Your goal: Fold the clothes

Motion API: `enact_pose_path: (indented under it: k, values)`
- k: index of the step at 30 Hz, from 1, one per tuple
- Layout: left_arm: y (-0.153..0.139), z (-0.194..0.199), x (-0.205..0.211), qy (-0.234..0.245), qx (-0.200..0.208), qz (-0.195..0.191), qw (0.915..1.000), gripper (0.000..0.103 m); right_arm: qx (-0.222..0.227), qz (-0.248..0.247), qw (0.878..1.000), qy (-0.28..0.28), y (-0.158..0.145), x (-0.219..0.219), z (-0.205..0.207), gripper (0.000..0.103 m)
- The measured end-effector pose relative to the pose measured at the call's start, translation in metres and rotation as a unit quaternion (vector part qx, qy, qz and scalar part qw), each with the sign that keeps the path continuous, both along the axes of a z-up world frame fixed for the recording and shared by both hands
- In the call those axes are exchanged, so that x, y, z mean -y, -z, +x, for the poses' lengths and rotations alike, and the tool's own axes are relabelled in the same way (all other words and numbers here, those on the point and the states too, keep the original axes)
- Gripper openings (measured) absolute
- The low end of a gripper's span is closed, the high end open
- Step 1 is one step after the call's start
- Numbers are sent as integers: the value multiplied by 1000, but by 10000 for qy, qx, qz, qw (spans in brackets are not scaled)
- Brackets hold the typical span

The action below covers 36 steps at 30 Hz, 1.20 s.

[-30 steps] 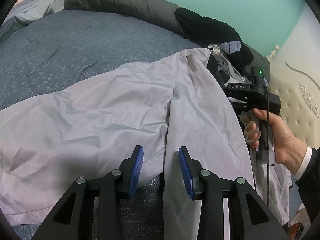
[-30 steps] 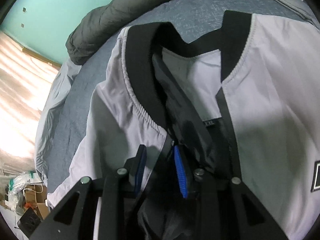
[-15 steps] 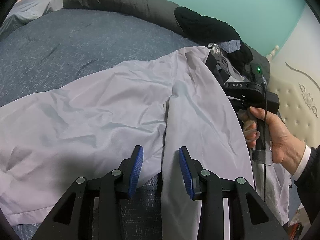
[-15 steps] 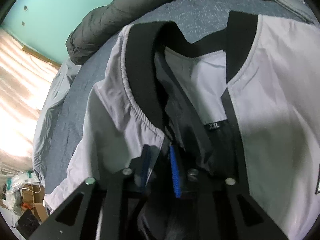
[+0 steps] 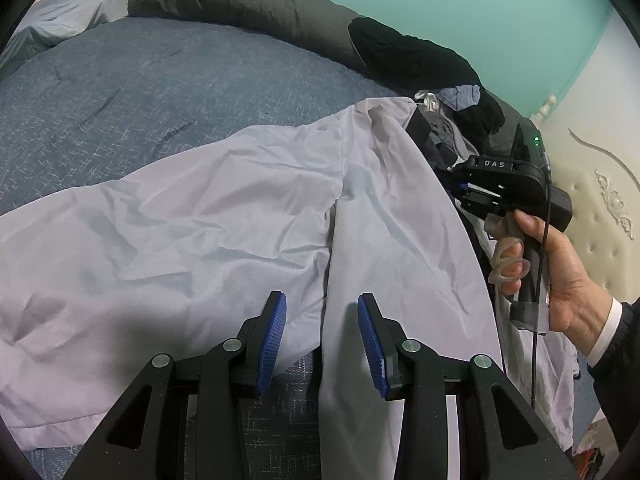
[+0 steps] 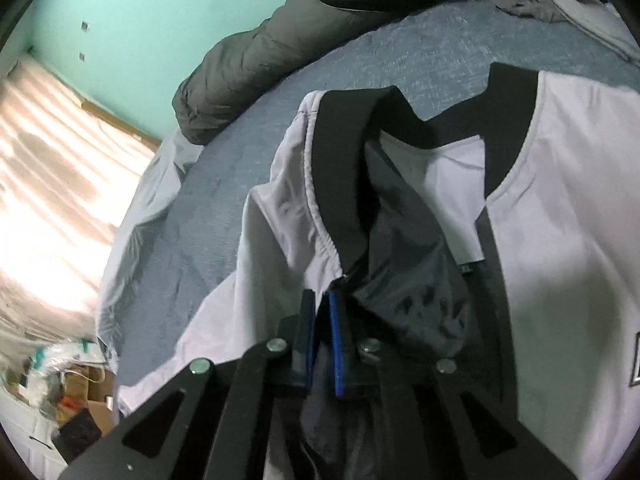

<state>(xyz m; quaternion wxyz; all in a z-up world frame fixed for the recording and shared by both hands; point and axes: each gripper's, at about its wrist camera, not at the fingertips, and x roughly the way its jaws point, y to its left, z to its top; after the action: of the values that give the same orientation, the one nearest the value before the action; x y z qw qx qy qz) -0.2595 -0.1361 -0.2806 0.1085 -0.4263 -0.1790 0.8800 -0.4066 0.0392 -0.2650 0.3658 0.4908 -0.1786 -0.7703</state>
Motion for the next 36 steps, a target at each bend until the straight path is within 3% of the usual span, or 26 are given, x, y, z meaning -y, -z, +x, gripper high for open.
enact_pose_path:
  k: [10,11,12,13,17,19,24,26,30,36]
  values:
    - [0,0,0,-26,2,-6,10000,41,189,386,9991,29,7,13,-14,10]
    - [0,0,-1,-25,4,-6,10000,41,266,371,9990,-30,9,16,-14,18]
    - [0,0,-1,-21,6,-4,10000,41,422,299,9986,-136,14,18,-15,37]
    - [0,0,-1,-16,5,-7,10000,41,521,286,9978,-282,17,22,-13,42]
    - [0,0,-2,-3,2,-15,10000,41,416,292,9963,-698,17,29,0,42]
    - [0,0,-1,-6,-6,-2,10000,41,409,217,9969,-637,17,24,-1,42]
    - [-1,-1,0,-32,-21,2,10000,41,212,1,9990,-403,8,8,-2,27]
    - [0,-1,-1,-26,-14,-18,10000,41,50,214,9989,-423,3,12,-2,15]
    - [-1,-1,-1,-17,-24,-49,10000,41,-378,782,9945,-592,-9,19,8,4]
    - [-1,0,0,-29,-35,-46,10000,41,-771,1077,9911,-130,-30,-16,9,2]
